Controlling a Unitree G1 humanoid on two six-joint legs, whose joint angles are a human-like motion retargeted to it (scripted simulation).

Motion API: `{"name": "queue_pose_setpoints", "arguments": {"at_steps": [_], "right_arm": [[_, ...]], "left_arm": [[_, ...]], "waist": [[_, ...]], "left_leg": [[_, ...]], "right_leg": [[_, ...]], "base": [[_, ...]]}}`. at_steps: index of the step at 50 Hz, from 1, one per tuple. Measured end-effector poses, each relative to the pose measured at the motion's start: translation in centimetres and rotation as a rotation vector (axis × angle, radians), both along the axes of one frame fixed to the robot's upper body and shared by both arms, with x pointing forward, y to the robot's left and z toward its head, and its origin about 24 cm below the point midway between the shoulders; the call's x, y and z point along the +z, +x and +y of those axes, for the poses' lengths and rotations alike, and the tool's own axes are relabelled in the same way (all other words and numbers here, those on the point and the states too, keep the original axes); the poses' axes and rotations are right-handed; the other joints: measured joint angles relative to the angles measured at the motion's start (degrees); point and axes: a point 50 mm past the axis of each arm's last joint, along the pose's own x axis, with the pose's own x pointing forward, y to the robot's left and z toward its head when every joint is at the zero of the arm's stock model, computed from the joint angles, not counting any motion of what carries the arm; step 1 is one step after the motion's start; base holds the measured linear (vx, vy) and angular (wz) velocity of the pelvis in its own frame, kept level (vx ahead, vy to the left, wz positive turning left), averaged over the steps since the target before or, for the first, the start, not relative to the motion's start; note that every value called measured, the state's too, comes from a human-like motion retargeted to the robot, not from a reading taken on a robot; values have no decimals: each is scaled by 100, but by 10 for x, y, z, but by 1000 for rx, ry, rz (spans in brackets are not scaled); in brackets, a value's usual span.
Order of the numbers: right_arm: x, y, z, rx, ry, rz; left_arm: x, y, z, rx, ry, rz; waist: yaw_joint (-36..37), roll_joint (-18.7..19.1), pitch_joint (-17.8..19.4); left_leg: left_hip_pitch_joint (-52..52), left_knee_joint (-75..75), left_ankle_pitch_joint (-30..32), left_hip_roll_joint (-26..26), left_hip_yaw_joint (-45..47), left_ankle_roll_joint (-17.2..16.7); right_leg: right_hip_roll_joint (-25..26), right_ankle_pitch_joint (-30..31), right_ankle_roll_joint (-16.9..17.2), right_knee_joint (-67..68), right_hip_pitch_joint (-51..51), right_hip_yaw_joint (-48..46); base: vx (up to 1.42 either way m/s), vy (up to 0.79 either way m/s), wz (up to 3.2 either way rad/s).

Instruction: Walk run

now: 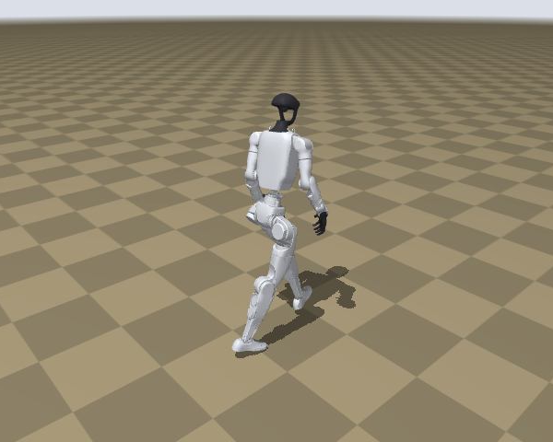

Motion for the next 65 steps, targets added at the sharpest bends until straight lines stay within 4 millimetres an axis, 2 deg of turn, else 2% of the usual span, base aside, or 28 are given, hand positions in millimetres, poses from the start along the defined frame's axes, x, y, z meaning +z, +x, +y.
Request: {"name": "queue_pose_setpoints", "arguments": {"at_steps": [3,7,8,10,11,15,17,19,22,25,27,28,30,32,36,38,42,43,45,47,48,50,52,55,57,61,63,65], "right_arm": [[-7,-13,7,14,29,39],[-11,-38,17,34,52,44],[-11,-42,18,21,49,31],[-6,-36,21,-32,57,-35],[-2,-31,18,-86,62,-77],[18,-22,4,-310,168,-225],[27,-29,-5,-369,206,-266],[31,-42,-19,-389,173,-272],[35,-60,-48,-441,52,-285],[46,-51,-58,-524,20,-457],[54,-32,-60,-498,15,-539],[57,-21,-58,-466,15,-550],[58,0,-41,-322,42,-515],[54,17,-24,-164,57,-401],[27,13,-23,93,-55,25],[18,4,-22,133,-112,123],[7,-11,-17,57,-128,69],[6,-14,-14,25,-106,34],[5,-19,0,-35,-22,-58],[3,-20,18,-52,58,-96],[2,-22,26,-44,88,-92],[-3,-31,42,23,117,-33],[-16,-49,48,75,58,104],[-26,-73,21,23,-64,272],[-18,-77,7,-87,-22,176],[10,-65,-6,-318,136,-121],[26,-52,-18,-356,134,-273],[40,-36,-26,-348,79,-398]], "left_arm": [[4,6,-5,-6,-32,-21],[10,15,-2,-3,-16,-50],[11,17,0,-7,-15,-50],[13,23,6,-13,3,-41],[13,26,6,-13,-5,-34],[14,36,2,-11,-94,-2],[9,30,4,-18,-144,58],[1,15,4,-4,-178,124],[-6,-6,-1,45,-220,151],[-8,-22,-11,88,-223,118],[-7,-23,-20,80,-204,84],[-6,-21,-22,69,-188,71],[-8,-27,-15,79,-141,87],[-15,-43,-13,104,-109,159],[-20,-61,-19,158,-175,214],[-14,-58,-15,176,-173,151],[15,-25,-5,208,-159,-165],[22,-18,-3,201,-152,-222],[34,2,1,156,-117,-300],[38,18,8,103,-53,-285],[39,25,12,70,-30,-263],[36,30,18,30,-18,-194],[25,24,20,22,-54,-93],[9,5,23,-18,-142,75],[1,-8,15,-10,-171,119],[-3,-24,8,51,-233,102],[-1,-25,8,62,-265,94],[1,-22,6,62,-294,97]], "waist": [[-89,-149,-15],[-669,-28,102],[-1003,12,195],[-1233,591,221],[-1194,801,274],[-1445,1238,409],[-1971,1307,372],[-2481,1495,317],[-2991,1721,232],[-3164,2107,395],[-2992,1874,536],[-2919,1664,543],[-2479,1162,611],[-2455,1304,935],[-1235,1011,365],[-792,911,156],[328,121,119],[524,8,211],[714,-1,553],[394,205,827],[172,311,929],[-749,416,952],[-1258,551,736],[-1526,975,-218],[-1979,1017,-555],[-3028,1624,-508],[-3220,1787,-180],[-3243,1773,28]], "left_leg": [[179,317,-299,-209,-6,368],[408,1158,-1309,-422,-1081,390],[573,1453,-1682,-682,-1382,390],[749,1602,-2101,-414,-2122,390],[813,1810,-2395,-281,-2238,390],[1645,1661,-2974,-348,-2588,390],[2458,935,-2668,-683,-2942,390],[3358,103,-1810,-850,-3241,338],[4614,-1084,750,-604,-2930,-281],[5235,-1129,3196,31,-2305,-1214],[5291,-217,3458,-306,-2213,-914],[5225,204,3427,-661,-2229,-722],[4736,1551,3004,-1255,-1610,-722],[3544,3882,2003,-1186,-1939,-549],[1083,5228,435,-102,-988,254],[167,4606,116,53,-1026,227],[-662,1730,37,79,-650,-216],[-541,940,20,-15,-732,-373],[-176,-417,-270,-444,-1336,-806],[511,-899,-54,-528,-1742,-1001],[822,-742,645,-542,-1886,-624],[1163,410,-124,-786,-2393,390],[1321,1373,-1168,-538,-2747,390],[2338,1131,-1957,-358,-2549,390],[3386,121,-862,-781,-2499,288],[4954,-780,2990,-11,-2317,-1061],[5252,277,3468,560,-1563,-1563],[5491,921,3468,445,-1736,-1174]], "right_leg": [[-121,1659,334,354,5,-289],[17,3886,429,2275,-581,-98],[-19,3886,292,3459,-961,-242],[779,3683,347,3822,-1597,43],[862,3162,318,4284,-2036,161],[-77,633,-944,5591,-3902,-474],[-652,160,-970,5375,-4669,-568],[-925,-23,-556,4644,-5177,-502],[-1254,-149,-8,3350,-5706,-340],[-814,-43,714,1828,-5538,-130],[-850,133,431,1573,-5127,-225],[-994,819,-195,1606,-4930,-127],[-496,-62,-1102,2373,-4513,548],[-523,-835,-772,3020,-4088,676],[-31,-1562,-1057,2475,-2700,478],[286,-919,-881,1715,-1832,252],[107,3201,-212,652,-294,334],[-37,3715,17,873,-111,184],[-328,3886,303,2579,0,1],[793,3886,240,3298,124,1080],[1086,3886,317,3749,87,933],[1412,3886,410,4467,-356,66],[1097,3085,-161,5759,-1336,-341],[681,2028,-892,5763,-2970,-249],[-66,1439,-789,5262,-3890,-90],[-533,1029,-78,2615,-4531,-263],[-254,491,76,1371,-4393,204],[-248,121,118,426,-4172,738]], "base": [[125,-13,72],[159,-36,180],[155,-54,260],[144,-45,128],[143,-41,13],[153,-44,81],[183,-55,215],[203,-58,200],[209,-77,105],[207,-85,9],[195,-76,-72],[193,-78,-122],[200,-84,-184],[216,-78,-22],[254,-76,-74],[232,-66,-6],[266,-71,-40],[240,-67,-5],[250,-76,49],[245,-81,122],[255,-90,174],[289,-104,213],[271,-96,63],[280,-90,-59],[256,-57,63],[252,-96,132],[201,-86,-4],[221,-94,-49]]}}
